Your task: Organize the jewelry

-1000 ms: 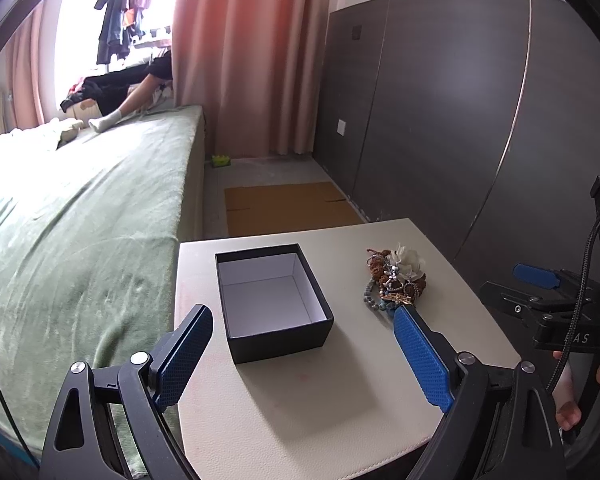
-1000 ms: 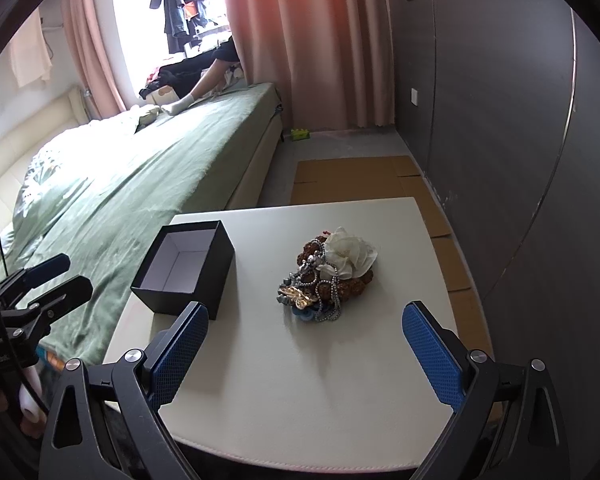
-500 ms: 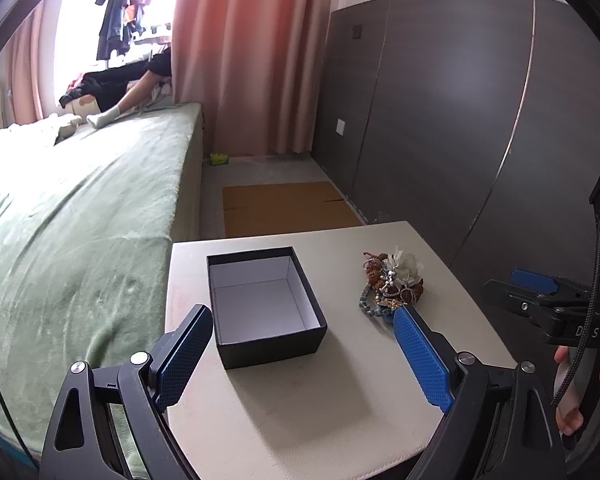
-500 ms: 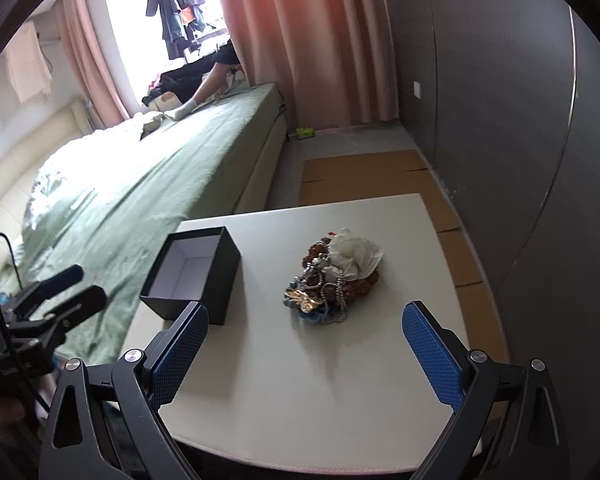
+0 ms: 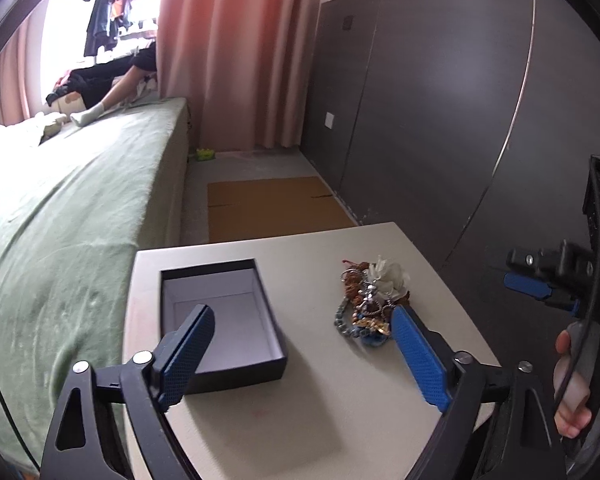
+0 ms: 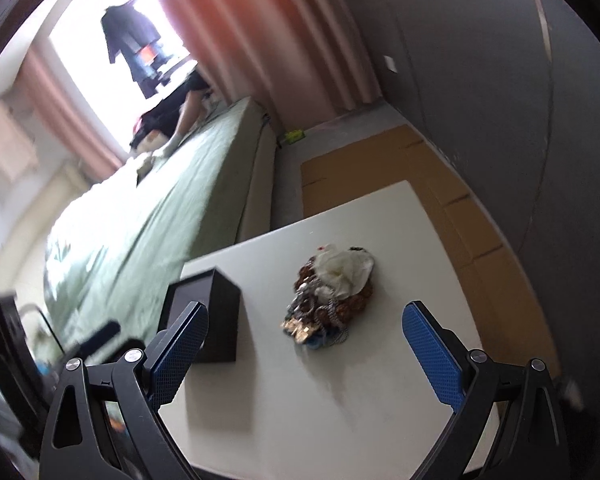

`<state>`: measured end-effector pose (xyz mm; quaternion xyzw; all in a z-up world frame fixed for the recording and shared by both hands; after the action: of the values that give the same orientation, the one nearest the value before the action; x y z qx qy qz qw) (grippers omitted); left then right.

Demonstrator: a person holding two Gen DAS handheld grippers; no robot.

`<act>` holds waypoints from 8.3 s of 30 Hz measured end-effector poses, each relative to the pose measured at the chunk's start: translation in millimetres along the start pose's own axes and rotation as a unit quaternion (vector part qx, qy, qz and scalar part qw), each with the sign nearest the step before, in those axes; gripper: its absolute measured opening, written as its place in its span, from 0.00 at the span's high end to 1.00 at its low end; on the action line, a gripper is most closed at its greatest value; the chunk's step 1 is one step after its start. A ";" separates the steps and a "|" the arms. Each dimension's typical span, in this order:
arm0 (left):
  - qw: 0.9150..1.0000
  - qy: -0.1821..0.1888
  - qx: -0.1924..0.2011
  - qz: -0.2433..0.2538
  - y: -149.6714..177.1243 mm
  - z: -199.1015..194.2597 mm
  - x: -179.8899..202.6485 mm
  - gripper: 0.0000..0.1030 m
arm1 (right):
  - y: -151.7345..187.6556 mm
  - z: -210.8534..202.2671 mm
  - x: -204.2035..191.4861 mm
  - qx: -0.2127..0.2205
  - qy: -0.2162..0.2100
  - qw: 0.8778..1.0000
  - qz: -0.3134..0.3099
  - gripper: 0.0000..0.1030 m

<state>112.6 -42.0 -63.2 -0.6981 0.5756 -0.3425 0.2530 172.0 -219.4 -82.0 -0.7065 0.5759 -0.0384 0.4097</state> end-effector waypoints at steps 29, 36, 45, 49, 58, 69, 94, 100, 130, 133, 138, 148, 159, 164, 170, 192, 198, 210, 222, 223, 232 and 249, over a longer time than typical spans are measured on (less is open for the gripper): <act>0.992 0.020 -0.124 0.028 15.0 148.3 63.6 0.73 | -24.4 46.7 92.2 -0.041 0.018 0.988 0.151 0.05; 0.996 0.034 -0.085 0.009 0.2 127.6 50.4 0.84 | -21.5 53.1 91.7 -0.052 0.013 0.988 0.145 0.05; 0.999 0.048 -0.017 -0.009 -36.3 73.3 33.0 0.88 | -18.2 66.5 66.9 -0.063 -0.003 0.992 0.112 0.15; 0.999 0.051 0.004 -0.018 -48.7 53.7 22.9 0.88 | -15.5 81.7 55.3 -0.070 -0.003 0.993 0.092 0.21; 0.997 0.047 0.047 -0.037 -72.7 16.1 -7.2 0.88 | -12.0 124.1 47.8 -0.093 0.023 0.994 0.059 0.33; 0.992 0.035 0.113 -0.048 -101.2 -39.4 -31.0 0.88 | -13.7 117.7 61.6 -0.072 0.044 0.993 0.085 0.98; 0.977 -0.084 0.192 0.044 -196.1 -142.9 -32.2 0.88 | -47.5 56.7 -10.0 0.013 -0.122 0.989 0.076 0.98; 0.977 -0.085 0.193 0.045 -197.2 -141.4 -38.8 0.88 | -47.0 60.2 -23.7 0.014 -0.128 0.990 0.060 0.98; 0.993 -0.046 0.105 -0.026 -124.9 -37.5 -66.2 0.88 | -38.5 69.4 -24.2 0.004 -0.096 0.994 0.057 0.98; 0.994 -0.036 0.088 -0.053 -105.2 -22.5 -76.5 0.88 | -38.9 67.2 -30.3 0.007 -0.098 0.994 0.046 0.98; 0.995 -0.039 0.052 -0.073 -80.8 2.0 -89.8 0.88 | -37.6 68.7 -39.0 0.011 -0.106 0.994 0.038 0.98; 0.995 -0.028 -0.015 -0.094 -50.1 30.7 -98.3 0.87 | -30.8 69.2 -68.1 0.037 -0.121 0.992 0.025 0.98; 0.987 -0.023 -0.022 -0.159 -50.4 24.0 -131.1 0.39 | -26.8 67.6 -101.4 0.051 -0.156 0.986 0.021 0.98; 0.984 -0.030 0.001 -0.178 -56.6 4.8 -149.6 0.39 | -22.2 74.5 -124.7 0.040 -0.195 0.980 0.023 0.98; 0.981 -0.046 0.002 -0.190 -55.6 -1.5 -166.8 0.39 | -10.7 96.4 -150.1 0.015 -0.211 0.977 0.012 0.98; 0.984 -0.026 -0.010 -0.175 -54.4 9.2 -142.7 0.39 | -18.0 94.3 -93.8 -0.008 -0.127 0.991 0.028 0.33; 0.990 -0.009 -0.021 -0.140 -52.2 21.6 -105.3 0.39 | -23.7 79.2 -24.8 -0.030 -0.059 0.995 0.074 0.32; 0.996 0.033 -0.057 -0.060 -34.2 50.4 -20.6 0.39 | -17.7 60.0 37.6 -0.046 -0.027 0.992 0.112 0.33; 0.990 0.048 -0.127 0.044 18.4 84.1 55.3 0.48 | -15.7 38.0 81.9 -0.050 -0.027 0.986 0.155 0.33; 0.988 0.045 -0.139 0.054 26.0 89.9 59.9 0.48 | -15.8 36.2 85.2 -0.049 -0.027 0.986 0.159 0.33; 0.979 0.028 -0.192 0.054 62.3 118.5 67.6 0.48 | -8.0 32.1 94.6 -0.069 -0.041 0.981 0.175 0.33; 0.980 0.018 -0.192 0.042 76.3 129.7 57.4 0.65 | 9.3 49.3 83.7 -0.100 -0.013 0.984 0.145 0.33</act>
<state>170.2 -119.3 -192.2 -0.7024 0.6642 -0.2273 0.1179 218.6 -263.7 -155.4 -0.6538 0.6676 0.0881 0.3451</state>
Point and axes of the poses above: each gripper's, at about its wrist camera, not at the fingertips, and z roughly the way its jaws point, x to its right, y to its underside, the point moved 8 cm from there along z, roughly the way its jaws point, and after that the axes turned 3 degrees about -z, right-handed, at the moved point
